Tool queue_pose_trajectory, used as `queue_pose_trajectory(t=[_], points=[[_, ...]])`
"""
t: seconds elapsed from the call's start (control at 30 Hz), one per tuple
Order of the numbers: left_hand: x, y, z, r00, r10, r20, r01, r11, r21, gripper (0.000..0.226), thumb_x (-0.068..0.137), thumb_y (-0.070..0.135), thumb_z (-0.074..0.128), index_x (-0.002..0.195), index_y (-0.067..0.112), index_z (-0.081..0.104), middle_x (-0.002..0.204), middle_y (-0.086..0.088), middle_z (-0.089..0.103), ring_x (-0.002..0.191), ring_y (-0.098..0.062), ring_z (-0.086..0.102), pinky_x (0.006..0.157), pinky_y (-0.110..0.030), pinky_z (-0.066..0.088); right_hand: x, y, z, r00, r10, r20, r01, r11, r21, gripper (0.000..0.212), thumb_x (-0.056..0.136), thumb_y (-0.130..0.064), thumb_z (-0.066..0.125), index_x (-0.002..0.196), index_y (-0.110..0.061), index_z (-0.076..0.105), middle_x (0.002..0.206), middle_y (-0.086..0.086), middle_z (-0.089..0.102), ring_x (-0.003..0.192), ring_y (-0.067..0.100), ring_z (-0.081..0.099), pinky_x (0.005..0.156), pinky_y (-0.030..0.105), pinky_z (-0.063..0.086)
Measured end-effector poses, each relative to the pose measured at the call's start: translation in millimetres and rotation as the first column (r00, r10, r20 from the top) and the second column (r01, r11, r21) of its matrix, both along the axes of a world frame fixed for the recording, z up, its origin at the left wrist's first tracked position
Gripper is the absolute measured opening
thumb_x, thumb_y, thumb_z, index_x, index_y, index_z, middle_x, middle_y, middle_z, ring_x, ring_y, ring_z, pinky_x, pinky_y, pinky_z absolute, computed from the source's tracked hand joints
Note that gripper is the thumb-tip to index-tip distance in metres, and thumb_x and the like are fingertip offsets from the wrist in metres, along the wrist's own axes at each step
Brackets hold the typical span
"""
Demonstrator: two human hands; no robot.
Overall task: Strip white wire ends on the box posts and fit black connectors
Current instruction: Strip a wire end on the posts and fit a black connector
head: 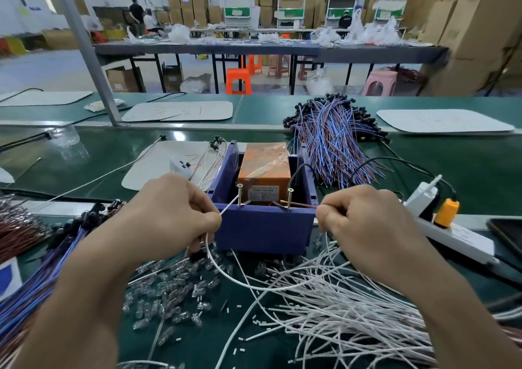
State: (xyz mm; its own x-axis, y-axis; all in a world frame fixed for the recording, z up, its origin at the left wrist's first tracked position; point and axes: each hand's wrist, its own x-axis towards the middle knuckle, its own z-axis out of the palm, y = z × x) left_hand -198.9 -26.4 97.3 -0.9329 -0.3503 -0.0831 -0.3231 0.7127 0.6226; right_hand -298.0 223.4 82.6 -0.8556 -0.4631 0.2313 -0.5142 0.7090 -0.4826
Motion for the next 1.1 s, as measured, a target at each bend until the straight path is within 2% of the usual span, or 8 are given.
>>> queue_pose_trajectory(t=[0.23, 0.4, 0.5, 0.57, 0.73, 0.83, 0.9, 1.1], points=[[1, 3, 2, 1.000, -0.012, 0.015, 0.012, 1.000, 0.009, 0.022, 0.087, 0.022, 0.073, 0.072, 0.038, 0.078, 0.064, -0.001, 0.075, 0.063, -0.029, 0.073, 0.059, -0.040, 0.060, 0, 0, 0, 0.999, -0.032, -0.030, 0.032, 0.999, 0.001, 0.030, 0.094, -0.032, 0.053, 0.068, -0.020, 0.064, 0.052, -0.001, 0.056, 0.061, 0.022, 0.055, 0.055, 0.033, 0.040], [2, 5, 4, 1.000, -0.011, 0.017, 0.010, 0.999, 0.036, 0.024, 0.088, 0.020, 0.073, 0.071, 0.036, 0.079, 0.065, -0.001, 0.075, 0.056, -0.019, 0.072, 0.060, -0.039, 0.061, -1, 1, 2, 0.998, -0.056, -0.025, 0.056, 0.998, 0.003, 0.032, 0.093, -0.031, 0.053, 0.065, -0.018, 0.062, 0.051, 0.000, 0.055, 0.063, 0.025, 0.056, 0.056, 0.034, 0.041], [2, 7, 5, 0.999, -0.016, 0.028, 0.014, 0.999, 0.049, 0.023, 0.089, 0.020, 0.074, 0.071, 0.034, 0.079, 0.065, -0.004, 0.075, 0.064, -0.032, 0.073, 0.066, -0.050, 0.061, 0, 1, 3, 0.998, -0.066, -0.022, 0.066, 0.998, 0.008, 0.033, 0.093, -0.031, 0.053, 0.063, -0.019, 0.061, 0.052, 0.000, 0.056, 0.064, 0.025, 0.056, 0.056, 0.035, 0.041], [1, 7, 5, 0.999, -0.026, 0.032, 0.024, 0.998, 0.051, 0.021, 0.088, 0.022, 0.074, 0.072, 0.034, 0.079, 0.066, -0.003, 0.076, 0.066, -0.031, 0.073, 0.071, -0.051, 0.063, 0, 1, 4, 0.996, -0.080, -0.030, 0.080, 0.996, 0.024, 0.034, 0.093, -0.031, 0.053, 0.062, -0.019, 0.061, 0.054, 0.000, 0.057, 0.066, 0.025, 0.057, 0.057, 0.034, 0.041], [1, 5, 3, 0.997, -0.049, 0.057, 0.046, 0.998, 0.049, 0.018, 0.088, 0.023, 0.075, 0.072, 0.030, 0.079, 0.067, -0.002, 0.076, 0.063, -0.022, 0.074, 0.073, -0.044, 0.063, 0, 3, 5, 0.993, -0.111, -0.028, 0.112, 0.993, 0.044, 0.038, 0.094, -0.033, 0.053, 0.057, -0.024, 0.060, 0.056, -0.002, 0.057, 0.066, 0.026, 0.057, 0.055, 0.033, 0.037], [2, 4, 4, 0.995, -0.076, 0.058, 0.071, 0.994, 0.082, 0.019, 0.088, 0.019, 0.076, 0.071, 0.026, 0.080, 0.066, -0.004, 0.076, 0.059, -0.018, 0.073, 0.054, -0.024, 0.056, -2, 5, 6, 0.990, -0.134, -0.042, 0.136, 0.988, 0.073, 0.041, 0.093, -0.033, 0.053, 0.054, -0.023, 0.055, 0.056, -0.002, 0.056, 0.066, 0.025, 0.055, 0.051, 0.029, 0.030], [2, 4, 4, 0.995, -0.079, 0.052, 0.073, 0.991, 0.114, 0.018, 0.087, 0.017, 0.076, 0.072, 0.025, 0.080, 0.067, -0.005, 0.076, 0.057, -0.017, 0.073, 0.051, -0.016, 0.050, -4, 6, 6, 0.990, -0.139, -0.035, 0.142, 0.986, 0.090, 0.039, 0.093, -0.034, 0.053, 0.056, -0.021, 0.058, 0.056, -0.002, 0.056, 0.065, 0.023, 0.055, 0.050, 0.027, 0.030], [3, 1, 4, 0.993, -0.101, 0.059, 0.090, 0.983, 0.163, 0.017, 0.087, 0.016, 0.076, 0.073, 0.023, 0.080, 0.069, -0.006, 0.076, 0.058, -0.017, 0.072, 0.051, -0.015, 0.049, -2, 9, 11, 0.998, -0.040, 0.053, 0.033, 0.991, 0.133, 0.028, 0.091, -0.034, 0.055, 0.070, -0.025, 0.070, 0.052, -0.002, 0.059, 0.061, 0.021, 0.058, 0.054, 0.031, 0.043]])
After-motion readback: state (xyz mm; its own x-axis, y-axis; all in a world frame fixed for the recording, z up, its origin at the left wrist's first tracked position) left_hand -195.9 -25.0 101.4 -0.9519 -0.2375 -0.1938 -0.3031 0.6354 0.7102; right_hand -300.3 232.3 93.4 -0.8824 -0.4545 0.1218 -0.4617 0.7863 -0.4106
